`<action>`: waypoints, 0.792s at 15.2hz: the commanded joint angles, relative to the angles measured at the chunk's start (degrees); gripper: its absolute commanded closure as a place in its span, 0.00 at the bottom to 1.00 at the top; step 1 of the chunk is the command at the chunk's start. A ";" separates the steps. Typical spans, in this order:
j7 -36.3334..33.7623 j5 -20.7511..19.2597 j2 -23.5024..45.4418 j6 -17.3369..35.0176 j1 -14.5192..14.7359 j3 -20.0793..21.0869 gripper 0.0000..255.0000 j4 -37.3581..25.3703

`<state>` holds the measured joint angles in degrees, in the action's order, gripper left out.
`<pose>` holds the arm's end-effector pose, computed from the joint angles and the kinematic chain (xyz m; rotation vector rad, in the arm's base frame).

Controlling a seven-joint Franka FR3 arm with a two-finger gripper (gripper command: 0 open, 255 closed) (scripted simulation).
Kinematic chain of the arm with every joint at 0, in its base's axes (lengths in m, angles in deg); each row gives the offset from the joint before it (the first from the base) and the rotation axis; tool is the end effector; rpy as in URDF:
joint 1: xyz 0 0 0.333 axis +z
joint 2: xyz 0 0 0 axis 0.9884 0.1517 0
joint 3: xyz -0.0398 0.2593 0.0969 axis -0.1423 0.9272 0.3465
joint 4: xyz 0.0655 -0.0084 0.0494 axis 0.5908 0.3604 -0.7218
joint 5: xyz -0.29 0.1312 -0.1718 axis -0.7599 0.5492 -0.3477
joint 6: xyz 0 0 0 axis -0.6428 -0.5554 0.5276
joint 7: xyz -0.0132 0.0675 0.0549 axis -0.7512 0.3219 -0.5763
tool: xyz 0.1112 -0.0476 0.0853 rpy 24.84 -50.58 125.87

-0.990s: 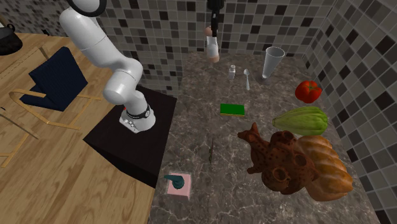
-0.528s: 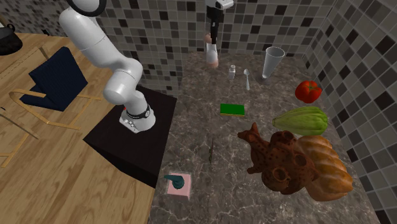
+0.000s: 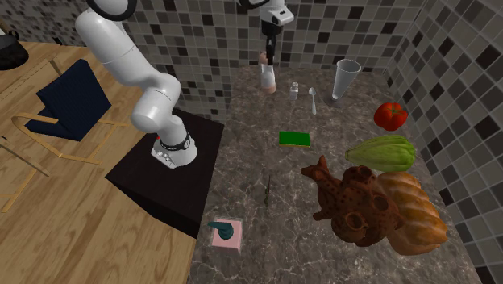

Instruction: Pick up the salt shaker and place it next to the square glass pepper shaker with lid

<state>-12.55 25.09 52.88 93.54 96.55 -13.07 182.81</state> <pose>0.2663 0.3897 0.4408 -3.0970 -0.4000 -0.0973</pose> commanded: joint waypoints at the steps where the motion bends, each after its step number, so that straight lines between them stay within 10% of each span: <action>1: -0.19 -0.02 0.27 1.60 0.06 0.32 1.00 1.32; 12: -1.38 -1.02 3.14 10.39 -0.12 2.09 1.00 7.57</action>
<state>-13.82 24.29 55.60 103.04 96.53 -11.14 189.89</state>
